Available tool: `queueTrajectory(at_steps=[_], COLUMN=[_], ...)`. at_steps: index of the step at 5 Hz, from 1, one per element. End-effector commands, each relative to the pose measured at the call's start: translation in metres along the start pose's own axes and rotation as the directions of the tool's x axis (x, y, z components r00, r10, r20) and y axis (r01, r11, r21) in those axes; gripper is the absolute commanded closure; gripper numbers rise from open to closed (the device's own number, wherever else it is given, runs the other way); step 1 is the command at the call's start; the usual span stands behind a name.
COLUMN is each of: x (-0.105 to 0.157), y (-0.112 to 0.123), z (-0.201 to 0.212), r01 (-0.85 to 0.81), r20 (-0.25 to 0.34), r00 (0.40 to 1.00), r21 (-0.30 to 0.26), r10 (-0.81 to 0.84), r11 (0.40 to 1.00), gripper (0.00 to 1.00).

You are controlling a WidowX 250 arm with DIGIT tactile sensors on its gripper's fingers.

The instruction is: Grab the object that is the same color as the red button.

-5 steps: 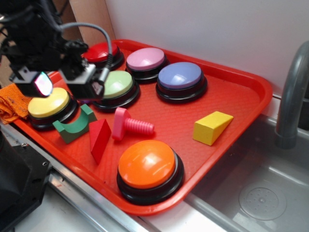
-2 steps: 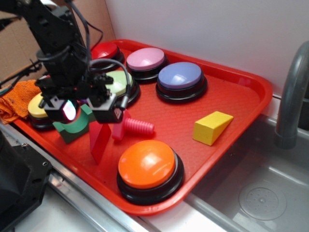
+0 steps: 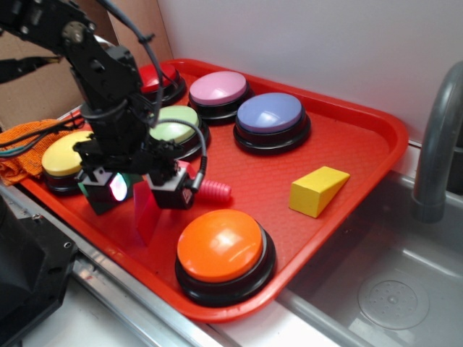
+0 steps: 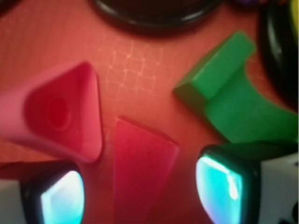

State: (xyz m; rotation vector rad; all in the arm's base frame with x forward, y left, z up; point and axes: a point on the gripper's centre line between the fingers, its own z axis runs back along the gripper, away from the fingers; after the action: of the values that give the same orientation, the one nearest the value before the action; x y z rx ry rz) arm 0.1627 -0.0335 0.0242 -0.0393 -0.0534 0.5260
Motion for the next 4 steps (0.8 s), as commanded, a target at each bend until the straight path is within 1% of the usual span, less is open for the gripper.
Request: queueTrajectory(at_steps=[1,2,3,4], x=[0.005,0.004,0.007,0.016], y=[-0.006,-0.008,-0.007,-0.005], z=[-0.008,-0.009,-0.003,0.025], r01=[0.011,0.015,0.023,0.046], r20=[-0.020,-0.023,-0.011,0.032], r00=[1.000,1.000,1.000,0.998], r21=[-0.007,-0.006,-0.019,-0.041], r10=[-0.011,-0.016,-0.023,-0.045], r11=[1.000,1.000,1.000,0.998], gripper=[1.00,1.00,1.00,1.00])
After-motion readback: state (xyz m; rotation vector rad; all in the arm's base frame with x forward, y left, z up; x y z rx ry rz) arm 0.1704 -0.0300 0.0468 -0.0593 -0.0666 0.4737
